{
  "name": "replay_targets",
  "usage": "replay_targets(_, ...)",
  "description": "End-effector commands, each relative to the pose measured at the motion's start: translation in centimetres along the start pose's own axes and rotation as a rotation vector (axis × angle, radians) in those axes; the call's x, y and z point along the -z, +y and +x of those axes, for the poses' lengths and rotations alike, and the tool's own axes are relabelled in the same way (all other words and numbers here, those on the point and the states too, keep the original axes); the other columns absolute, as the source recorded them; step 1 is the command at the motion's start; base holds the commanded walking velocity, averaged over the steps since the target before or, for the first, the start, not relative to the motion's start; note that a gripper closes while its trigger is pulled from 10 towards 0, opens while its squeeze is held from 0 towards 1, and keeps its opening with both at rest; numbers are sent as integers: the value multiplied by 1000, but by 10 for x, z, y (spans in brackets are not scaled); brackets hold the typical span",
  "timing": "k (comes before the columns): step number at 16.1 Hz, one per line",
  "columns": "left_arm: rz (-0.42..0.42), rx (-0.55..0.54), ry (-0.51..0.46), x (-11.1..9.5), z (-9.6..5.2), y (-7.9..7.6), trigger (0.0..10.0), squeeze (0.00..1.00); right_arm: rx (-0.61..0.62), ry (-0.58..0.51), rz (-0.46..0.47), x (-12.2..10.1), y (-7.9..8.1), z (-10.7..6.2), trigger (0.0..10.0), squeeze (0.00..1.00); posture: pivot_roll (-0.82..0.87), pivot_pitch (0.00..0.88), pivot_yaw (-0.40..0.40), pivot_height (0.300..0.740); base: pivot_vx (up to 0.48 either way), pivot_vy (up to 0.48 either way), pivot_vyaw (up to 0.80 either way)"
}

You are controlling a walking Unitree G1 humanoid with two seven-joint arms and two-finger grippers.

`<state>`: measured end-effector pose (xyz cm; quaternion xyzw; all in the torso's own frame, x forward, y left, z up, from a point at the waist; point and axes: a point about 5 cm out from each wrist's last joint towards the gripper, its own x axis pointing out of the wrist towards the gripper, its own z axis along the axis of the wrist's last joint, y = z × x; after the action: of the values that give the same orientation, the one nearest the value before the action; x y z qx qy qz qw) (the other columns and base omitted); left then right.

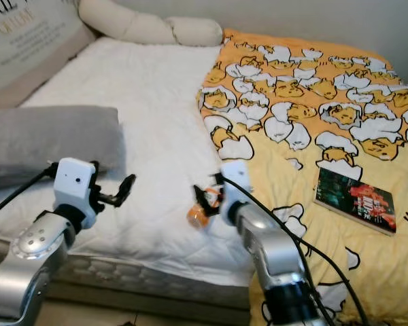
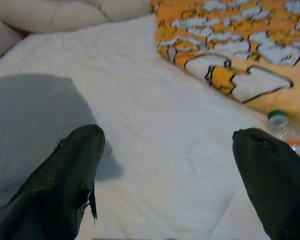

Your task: Clean up the room

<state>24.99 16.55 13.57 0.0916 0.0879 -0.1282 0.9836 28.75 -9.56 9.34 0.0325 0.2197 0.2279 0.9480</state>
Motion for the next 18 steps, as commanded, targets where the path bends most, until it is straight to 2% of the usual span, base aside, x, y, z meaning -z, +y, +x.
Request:
replay_targets(1,16,15,15,0,1,3,10000,769,15,39,36,-2,-3,5,10000,1000,43,0,-24,740,0,0,0)
replay_targets(3,47,44,46,1,3,8,10000,765,47,92,43,-5,-9,15,10000,1000,48,0,-28,740,0,0,0)
replay_targets(5,66,125,83,2,4,11,10000,757,107,179,76,-11,-20,30,10000,1000,53,0,-33,740,0,0,0)
replay_targets(7,117,269,131,3,1,11,10000,384,117,224,103,-23,-26,47,10000,1000,60,0,-38,740,0,0,0)
replay_targets(9,145,328,150,1,-3,12,10000,196,135,266,106,-30,-27,56,10000,1000,70,0,-41,740,0,0,0)
replay_targets(10,142,337,149,-3,-4,14,10000,145,137,259,112,-34,-27,60,10000,1000,76,0,-43,740,0,0,0)
replay_targets(12,131,343,139,-9,-6,16,10000,114,141,253,133,-36,-25,65,10000,1000,91,25,-50,740,0,0,0)
replay_targets(13,139,358,137,-15,-12,17,10000,0,171,258,136,-36,-26,68,10000,373,109,68,-59,740,0,0,0)
replay_targets(14,141,371,137,-18,-16,18,10000,0,192,281,122,-35,-26,68,10000,0,114,86,-62,740,0,0,0)
replay_targets(16,145,384,137,-22,-22,17,10000,0,215,279,109,-36,-28,69,10000,0,122,121,-67,740,0,0,0)
replay_targets(18,143,403,150,-23,-27,14,10000,0,251,268,142,-36,-30,69,10000,0,128,152,-69,740,0,0,0)
